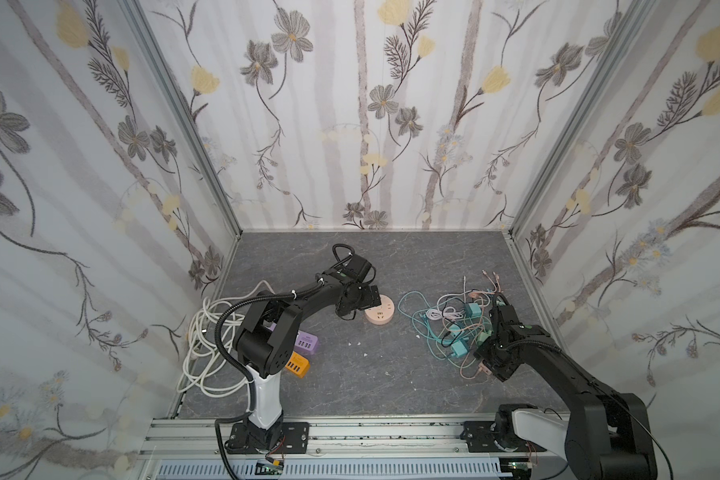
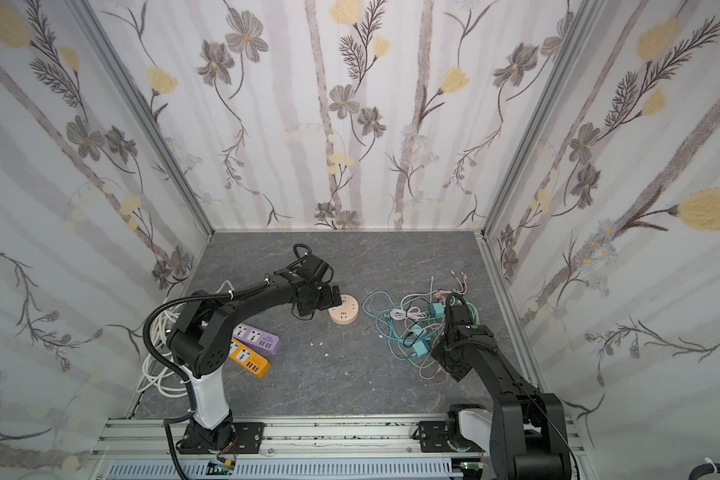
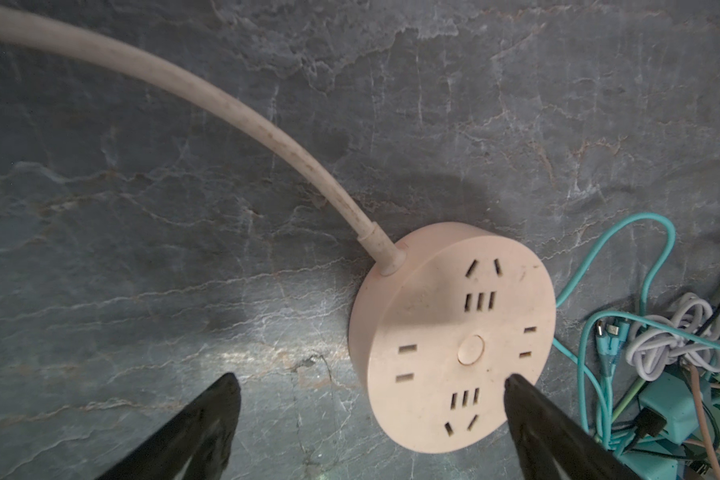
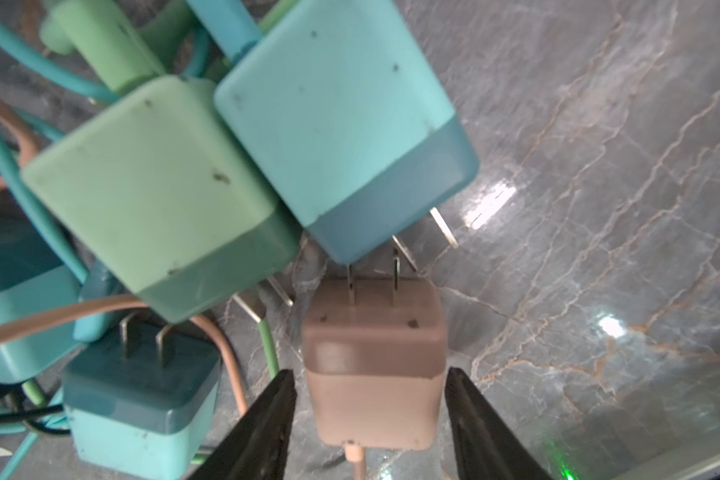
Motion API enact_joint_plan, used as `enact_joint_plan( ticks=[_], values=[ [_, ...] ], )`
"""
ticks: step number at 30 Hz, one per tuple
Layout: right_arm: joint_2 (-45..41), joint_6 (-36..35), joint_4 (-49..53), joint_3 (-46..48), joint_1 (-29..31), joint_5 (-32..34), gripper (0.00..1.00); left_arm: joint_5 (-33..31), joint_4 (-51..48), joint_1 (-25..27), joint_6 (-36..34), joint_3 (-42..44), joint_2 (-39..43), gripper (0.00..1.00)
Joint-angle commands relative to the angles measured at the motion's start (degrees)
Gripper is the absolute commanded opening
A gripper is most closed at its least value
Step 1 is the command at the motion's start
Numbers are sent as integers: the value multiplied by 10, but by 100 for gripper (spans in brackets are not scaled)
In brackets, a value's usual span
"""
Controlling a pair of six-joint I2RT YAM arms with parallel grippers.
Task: Insert the plug
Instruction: 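Lower the right gripper and grasp the pink charger plug, then lift the pink charger with the right gripper toward the left gripper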
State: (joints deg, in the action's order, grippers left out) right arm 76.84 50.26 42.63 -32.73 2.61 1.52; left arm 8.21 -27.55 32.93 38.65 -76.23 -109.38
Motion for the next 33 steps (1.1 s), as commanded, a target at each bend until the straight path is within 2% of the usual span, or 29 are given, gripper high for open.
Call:
enact_joint_plan(
  ticks=[1, 3, 9, 27, 30, 33],
  values=[
    [10, 0, -13, -11, -1, 45, 59, 1, 5, -3, -7, 2, -1, 100],
    [7, 10, -16, -8, -3, 57, 62, 1, 5, -5, -8, 4, 0, 100],
    [22, -13, -25, -16, -22, 42, 61, 0, 6, -9, -7, 9, -1, 100],
    [17, -31, -49, -7, -40, 43, 29, -20, 5, -12, -11, 27, 23, 100],
    [-8, -12, -52, 5, -40, 21, 22, -32, -2, -12, -19, 31, 35, 100],
    [-68, 14, -39, 13, -38, 14, 12, -49, 1, -11, -32, 41, 55, 100]
  ],
)
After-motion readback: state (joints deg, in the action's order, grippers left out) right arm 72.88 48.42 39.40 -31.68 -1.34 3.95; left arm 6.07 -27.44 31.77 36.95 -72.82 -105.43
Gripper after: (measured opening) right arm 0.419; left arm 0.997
